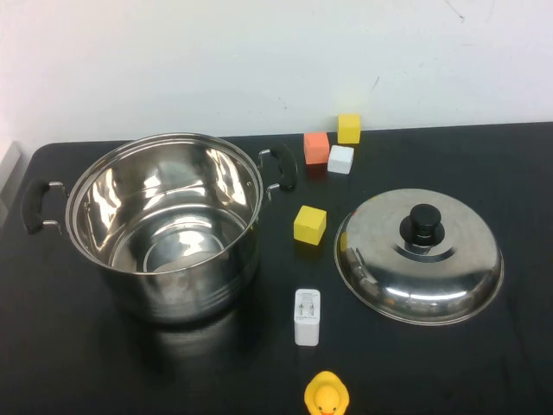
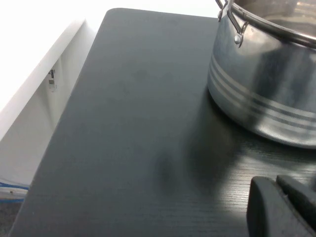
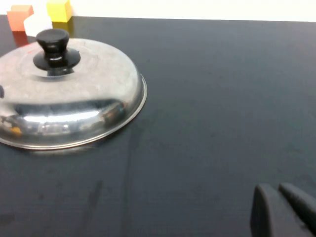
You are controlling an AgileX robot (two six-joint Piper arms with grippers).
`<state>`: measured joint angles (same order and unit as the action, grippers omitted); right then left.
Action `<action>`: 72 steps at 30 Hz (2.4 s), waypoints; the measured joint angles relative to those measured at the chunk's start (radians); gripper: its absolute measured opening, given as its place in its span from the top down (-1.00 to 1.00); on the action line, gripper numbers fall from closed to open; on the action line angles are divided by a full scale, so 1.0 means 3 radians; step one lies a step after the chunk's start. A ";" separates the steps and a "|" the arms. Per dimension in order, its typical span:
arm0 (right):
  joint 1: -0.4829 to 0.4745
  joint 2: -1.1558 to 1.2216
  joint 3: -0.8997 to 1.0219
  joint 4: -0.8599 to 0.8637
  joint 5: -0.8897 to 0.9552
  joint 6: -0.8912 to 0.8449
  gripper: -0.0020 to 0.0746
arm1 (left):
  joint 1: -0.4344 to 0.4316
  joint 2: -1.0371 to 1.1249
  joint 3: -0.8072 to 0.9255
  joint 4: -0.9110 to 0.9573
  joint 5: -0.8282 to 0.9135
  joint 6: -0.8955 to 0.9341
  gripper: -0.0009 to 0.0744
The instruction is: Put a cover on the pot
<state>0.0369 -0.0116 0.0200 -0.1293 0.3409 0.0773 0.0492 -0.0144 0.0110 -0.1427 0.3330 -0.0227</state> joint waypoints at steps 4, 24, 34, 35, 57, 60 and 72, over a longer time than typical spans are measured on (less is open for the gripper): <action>0.0000 0.0000 0.0000 0.0000 0.0000 0.0000 0.92 | 0.0000 0.0000 0.0000 0.0000 0.0000 0.0000 0.98; 0.0000 0.0000 0.0000 0.0000 0.0000 0.0000 0.92 | 0.0000 0.0000 0.0000 0.0000 0.0000 0.0000 0.98; 0.0000 0.0000 0.0000 0.0218 0.0000 0.0155 0.92 | 0.0000 0.0000 0.0000 0.0000 0.0000 0.0000 0.98; 0.0000 0.0000 0.0000 0.0431 -0.0011 0.0262 0.92 | 0.0000 0.0000 0.0000 0.0000 0.0000 0.0000 0.98; 0.0000 0.0000 0.0020 0.1646 -0.0063 -0.0091 0.92 | 0.0000 0.0000 0.0000 0.0000 0.0000 0.0000 0.98; 0.0000 0.0000 0.0020 0.1706 -0.0096 -0.0355 0.92 | 0.0000 0.0000 0.0000 0.0000 0.0000 0.0000 0.98; 0.0000 0.0000 0.0020 0.1774 -0.0285 -0.0798 0.92 | 0.0000 0.0000 0.0000 0.0000 0.0000 0.0000 0.98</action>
<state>0.0369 -0.0116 0.0259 0.4030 0.2553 -0.1621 0.0492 -0.0144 0.0110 -0.1427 0.3330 -0.0227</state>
